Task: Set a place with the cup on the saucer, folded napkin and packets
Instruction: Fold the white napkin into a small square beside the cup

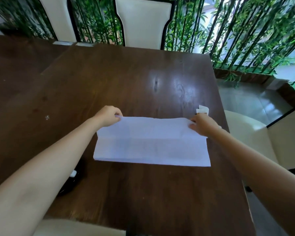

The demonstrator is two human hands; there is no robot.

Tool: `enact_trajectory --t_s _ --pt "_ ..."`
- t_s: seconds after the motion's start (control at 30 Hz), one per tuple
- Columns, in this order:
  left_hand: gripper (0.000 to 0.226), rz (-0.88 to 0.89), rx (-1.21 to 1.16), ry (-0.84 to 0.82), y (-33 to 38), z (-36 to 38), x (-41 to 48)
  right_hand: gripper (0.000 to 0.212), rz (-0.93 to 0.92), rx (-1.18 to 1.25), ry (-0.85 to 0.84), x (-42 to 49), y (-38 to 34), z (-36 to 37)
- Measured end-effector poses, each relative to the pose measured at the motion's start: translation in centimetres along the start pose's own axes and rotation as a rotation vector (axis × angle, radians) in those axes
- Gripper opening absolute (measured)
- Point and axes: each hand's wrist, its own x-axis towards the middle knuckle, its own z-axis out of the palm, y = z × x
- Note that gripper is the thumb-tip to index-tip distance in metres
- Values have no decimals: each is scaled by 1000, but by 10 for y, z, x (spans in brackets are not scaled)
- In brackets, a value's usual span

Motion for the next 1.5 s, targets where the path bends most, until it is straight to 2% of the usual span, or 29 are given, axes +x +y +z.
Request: enact_trajectory --t_s 0.07,0.13,0.3,0.53,0.73,0.87,1.03,1.5 --pt "16 -42 6 -25 -6 10 19 30 18 13 -35 19 6 12" --pt "18 -88 18 -24 -13 22 34 21 40 46 -32 33 12 25" --pt "25 -195 28 44 -26 47 57 27 49 -6 104 54 24 48" --pt "18 -92 44 154 -43 61 73 16 56 -50 242 62 38 69" --pt "14 18 77 61 -57 60 75 15 113 83 240 64 43 71" --pt "9 20 98 -39 -60 51 77 15 179 114 269 63 43 73" --pt "9 -16 84 -67 -57 45 82 18 216 100 302 61 43 74" --pt "9 -27 33 10 -68 44 88 15 220 75 372 63 47 80"
